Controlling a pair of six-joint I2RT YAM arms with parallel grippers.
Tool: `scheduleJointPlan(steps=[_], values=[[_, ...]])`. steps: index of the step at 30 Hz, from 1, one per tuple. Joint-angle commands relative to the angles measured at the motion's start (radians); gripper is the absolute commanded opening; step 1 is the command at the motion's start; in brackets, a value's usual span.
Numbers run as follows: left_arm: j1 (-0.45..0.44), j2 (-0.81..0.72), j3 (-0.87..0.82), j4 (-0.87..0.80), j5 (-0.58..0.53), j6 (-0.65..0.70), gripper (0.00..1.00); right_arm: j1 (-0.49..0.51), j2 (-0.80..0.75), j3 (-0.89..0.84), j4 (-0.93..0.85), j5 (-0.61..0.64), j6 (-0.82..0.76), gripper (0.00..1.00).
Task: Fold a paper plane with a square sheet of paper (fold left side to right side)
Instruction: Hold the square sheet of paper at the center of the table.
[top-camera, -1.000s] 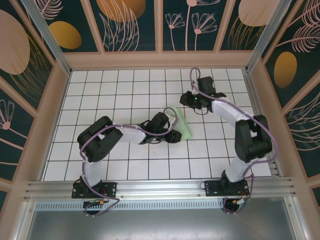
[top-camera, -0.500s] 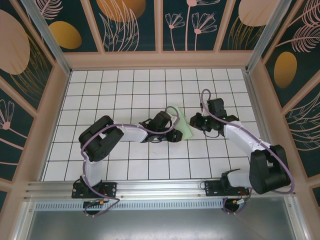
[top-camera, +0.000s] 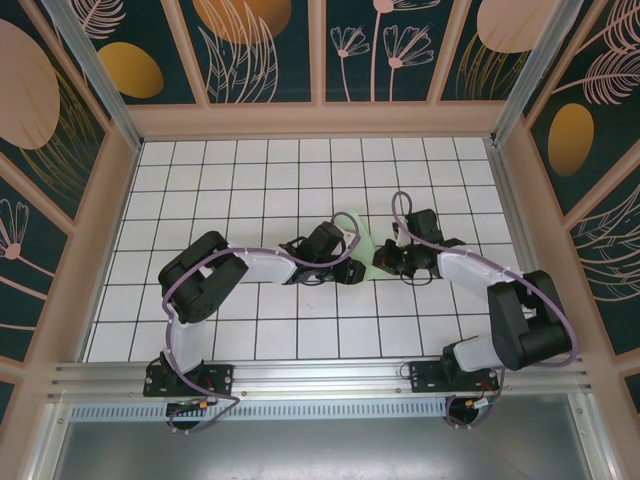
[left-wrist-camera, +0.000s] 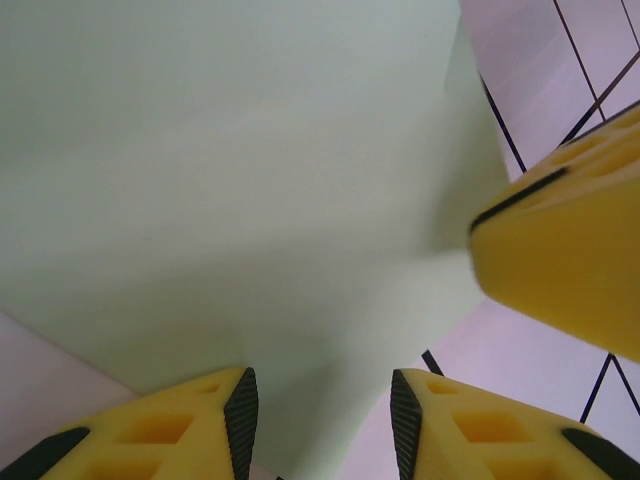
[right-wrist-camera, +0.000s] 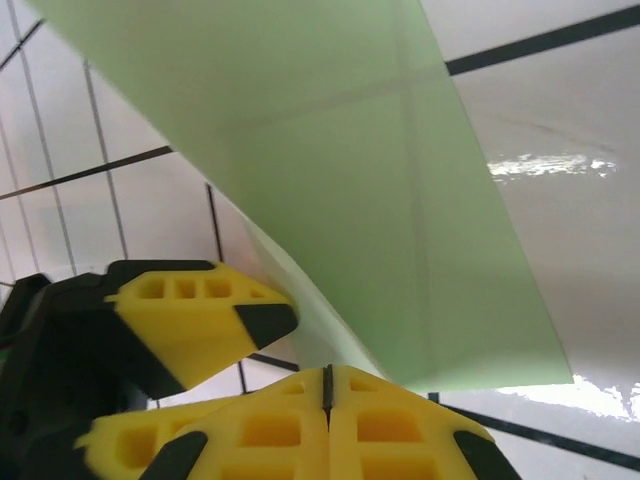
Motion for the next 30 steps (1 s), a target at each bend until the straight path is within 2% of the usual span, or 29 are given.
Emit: scheduleJointPlan(steps=[1,4,15,25,30], values=[[-0.006,0.029,0.016,-0.024,-0.021,0.001,0.43,0.008,0.045,-0.014,0.024,0.065,0.003,0.06],[-0.006,0.026,0.021,-0.025,-0.016,-0.002,0.44,0.012,0.084,-0.002,0.015,0.119,-0.011,0.06],[0.011,-0.025,0.065,-0.017,-0.008,-0.021,0.47,0.013,0.164,0.009,-0.006,0.172,-0.037,0.06],[0.064,0.072,0.16,-0.028,-0.017,-0.025,0.46,0.013,0.179,0.012,-0.024,0.188,-0.055,0.06],[0.065,0.102,0.205,-0.081,-0.06,0.006,0.47,0.012,0.178,0.017,-0.033,0.197,-0.059,0.06]])
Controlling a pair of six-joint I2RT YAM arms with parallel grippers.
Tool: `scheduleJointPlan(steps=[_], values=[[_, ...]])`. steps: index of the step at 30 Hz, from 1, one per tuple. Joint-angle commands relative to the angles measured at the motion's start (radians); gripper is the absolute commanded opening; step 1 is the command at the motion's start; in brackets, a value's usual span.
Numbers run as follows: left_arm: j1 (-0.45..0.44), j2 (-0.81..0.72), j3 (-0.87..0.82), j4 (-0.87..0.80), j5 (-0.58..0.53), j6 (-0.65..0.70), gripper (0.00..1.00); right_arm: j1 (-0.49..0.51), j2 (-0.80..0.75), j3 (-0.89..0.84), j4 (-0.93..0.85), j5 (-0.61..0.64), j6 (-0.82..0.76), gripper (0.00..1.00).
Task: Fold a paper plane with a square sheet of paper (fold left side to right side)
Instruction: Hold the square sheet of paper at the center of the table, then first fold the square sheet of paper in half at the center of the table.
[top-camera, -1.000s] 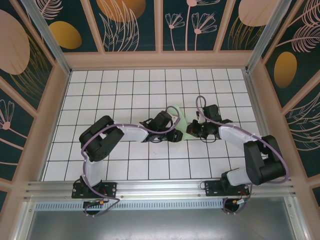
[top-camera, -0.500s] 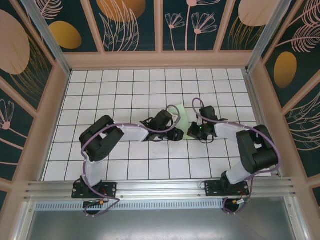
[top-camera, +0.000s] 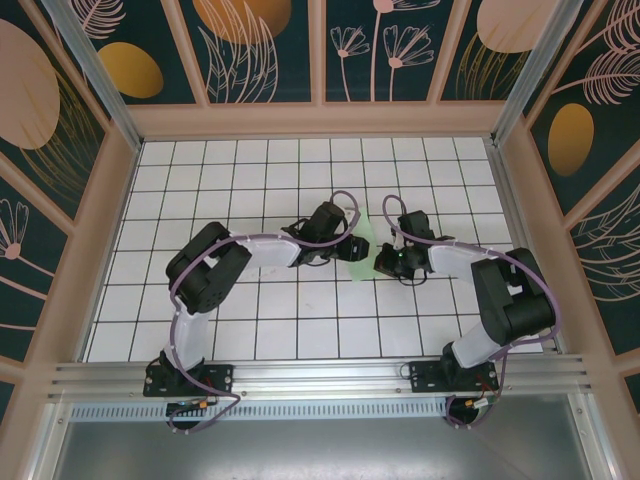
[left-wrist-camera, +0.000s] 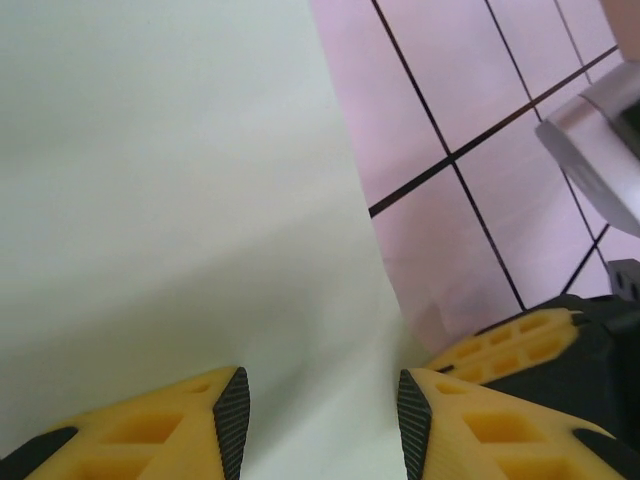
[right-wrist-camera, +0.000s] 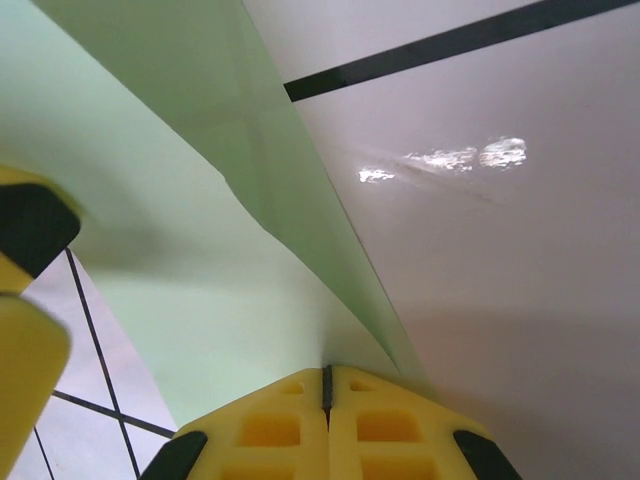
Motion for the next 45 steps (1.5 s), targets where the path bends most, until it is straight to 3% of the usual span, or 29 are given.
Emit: scheduleJointPlan(steps=[1,9,17,27,45], values=[[0.004,0.022,0.033,-0.051,-0.041,0.027,0.47,0.007,0.041,-0.003,-0.052,0.093,-0.025,0.06],[0.011,0.037,0.027,-0.077,-0.101,0.042,0.48,0.005,0.043,-0.001,-0.069,0.116,-0.032,0.06],[0.026,0.048,0.028,-0.067,-0.118,0.052,0.58,0.006,0.057,-0.002,-0.083,0.13,-0.042,0.07],[0.076,0.058,0.033,-0.039,-0.116,0.039,0.63,0.007,0.071,-0.007,-0.085,0.131,-0.049,0.07],[0.18,0.07,0.1,-0.051,-0.097,0.075,0.63,0.006,0.064,-0.012,-0.086,0.122,-0.056,0.07]])
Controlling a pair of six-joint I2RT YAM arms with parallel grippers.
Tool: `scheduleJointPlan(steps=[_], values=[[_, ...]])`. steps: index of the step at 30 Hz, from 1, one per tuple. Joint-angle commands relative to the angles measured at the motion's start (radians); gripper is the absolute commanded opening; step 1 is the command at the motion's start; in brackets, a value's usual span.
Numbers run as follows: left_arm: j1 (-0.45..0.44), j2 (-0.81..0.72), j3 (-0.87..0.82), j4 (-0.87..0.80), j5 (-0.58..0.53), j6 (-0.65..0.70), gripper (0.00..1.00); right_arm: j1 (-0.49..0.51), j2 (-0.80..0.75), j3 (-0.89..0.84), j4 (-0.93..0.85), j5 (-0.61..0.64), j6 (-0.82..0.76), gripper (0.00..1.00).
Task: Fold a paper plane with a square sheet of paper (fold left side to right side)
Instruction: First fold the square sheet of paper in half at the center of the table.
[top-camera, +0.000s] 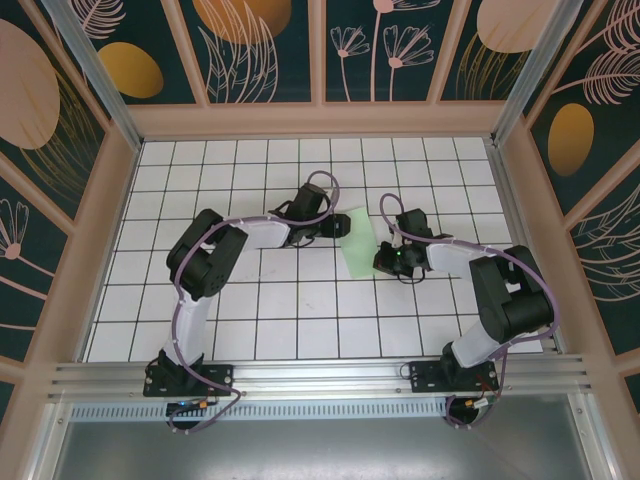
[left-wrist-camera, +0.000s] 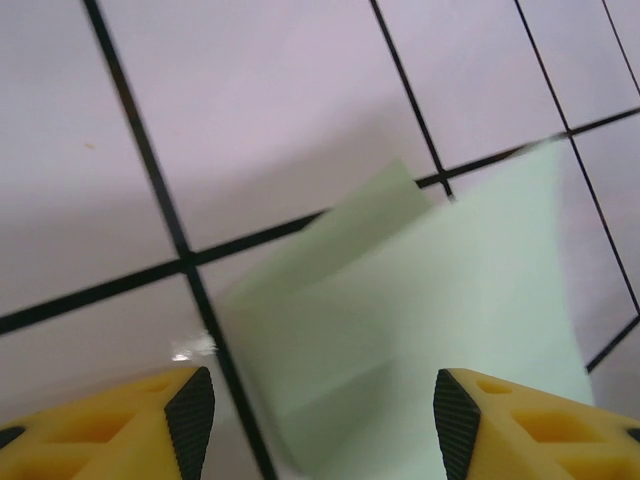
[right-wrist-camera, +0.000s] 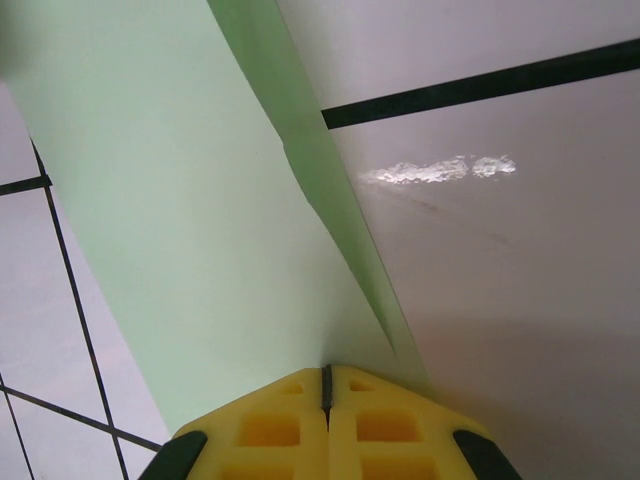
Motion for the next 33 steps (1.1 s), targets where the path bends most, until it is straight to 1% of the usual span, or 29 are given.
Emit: scheduleJointPlan(steps=[1,4,6,8,11,13,15,23,28,30,33], values=[[0.012,-0.022,0.006,-0.011,-0.01,0.035,0.63,0.0,0.046,-0.03,-0.089,0.095,-0.027,0.07],[0.012,-0.094,-0.052,0.039,0.024,0.019,0.61,0.0,0.042,-0.027,-0.089,0.095,-0.024,0.07],[0.012,-0.133,-0.097,0.099,0.075,-0.008,0.58,0.001,0.038,-0.026,-0.088,0.094,-0.022,0.07],[0.011,-0.153,-0.137,0.176,0.151,-0.047,0.53,0.0,0.037,-0.023,-0.091,0.095,-0.025,0.07],[0.001,-0.16,-0.178,0.279,0.225,-0.102,0.48,0.0,0.036,-0.02,-0.097,0.1,-0.028,0.07],[-0.009,-0.151,-0.187,0.317,0.246,-0.123,0.46,0.0,0.036,-0.018,-0.097,0.101,-0.027,0.07],[-0.018,-0.123,-0.171,0.32,0.256,-0.128,0.46,0.0,0.037,-0.017,-0.095,0.1,-0.025,0.07],[-0.031,0.003,-0.059,0.246,0.242,-0.094,0.45,0.0,0.05,-0.01,-0.1,0.106,-0.03,0.07],[-0.032,0.059,-0.011,0.178,0.169,-0.052,0.47,0.0,0.055,-0.006,-0.103,0.109,-0.03,0.07],[-0.032,0.07,-0.008,0.171,0.134,-0.044,0.5,0.0,0.054,-0.006,-0.105,0.112,-0.031,0.07],[-0.027,0.084,-0.01,0.168,0.092,-0.032,0.51,0.0,0.054,-0.005,-0.11,0.116,-0.034,0.07]])
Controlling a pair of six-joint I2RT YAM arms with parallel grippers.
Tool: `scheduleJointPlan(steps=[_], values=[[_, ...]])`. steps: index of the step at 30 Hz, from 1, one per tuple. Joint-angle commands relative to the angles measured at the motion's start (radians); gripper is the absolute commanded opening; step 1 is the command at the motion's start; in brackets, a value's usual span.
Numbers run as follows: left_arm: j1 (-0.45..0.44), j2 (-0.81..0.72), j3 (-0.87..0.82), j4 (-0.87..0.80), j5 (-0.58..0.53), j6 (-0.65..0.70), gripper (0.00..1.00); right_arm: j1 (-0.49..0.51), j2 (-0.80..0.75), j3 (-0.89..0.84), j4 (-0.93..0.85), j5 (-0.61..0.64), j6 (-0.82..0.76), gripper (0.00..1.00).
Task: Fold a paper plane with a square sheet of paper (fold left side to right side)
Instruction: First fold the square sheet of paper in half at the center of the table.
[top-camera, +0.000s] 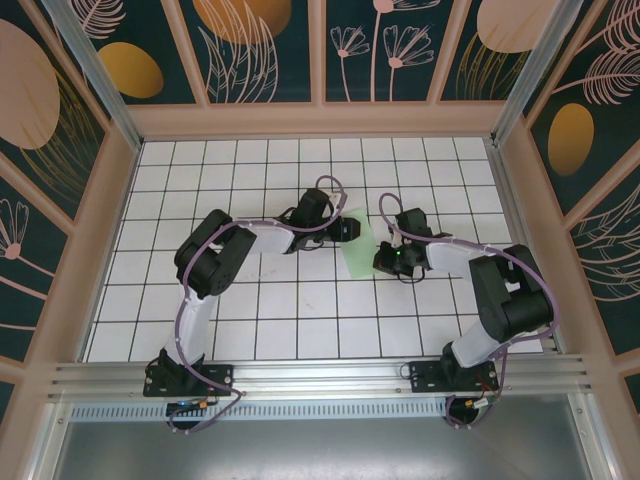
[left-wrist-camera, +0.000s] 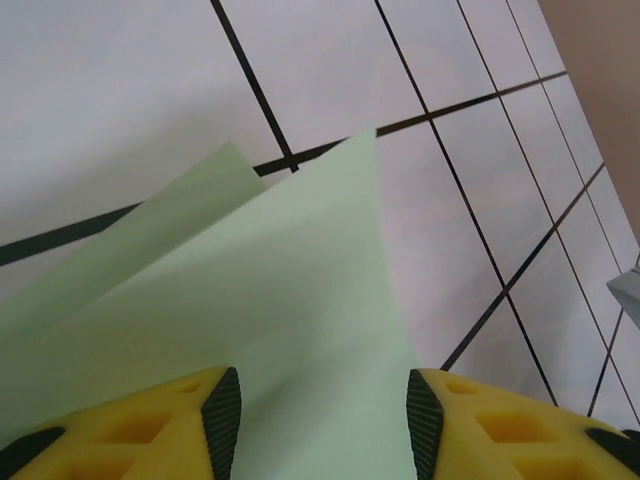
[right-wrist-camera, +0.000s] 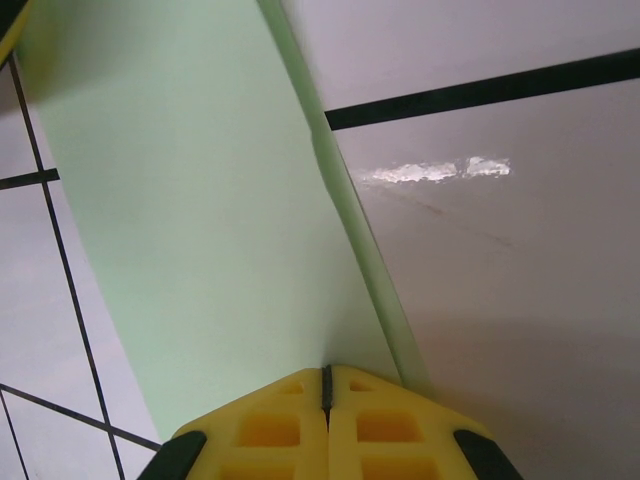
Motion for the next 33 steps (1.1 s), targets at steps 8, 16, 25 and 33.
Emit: scheduleJointPlan(steps=[8,16,25,33], values=[[0.035,0.044,0.012,-0.073,-0.15,0.041,0.53,-0.001,0.05,-0.022,-0.098,0.119,-0.018,0.08],[0.051,0.079,0.112,-0.223,-0.227,0.092,0.55,-0.001,0.05,-0.026,-0.098,0.121,-0.019,0.07],[0.084,0.129,0.202,-0.305,-0.263,0.118,0.57,-0.001,0.049,-0.032,-0.094,0.116,-0.022,0.07],[0.13,0.128,0.292,-0.369,-0.249,0.155,0.6,-0.002,0.037,-0.042,-0.074,0.087,-0.018,0.07]])
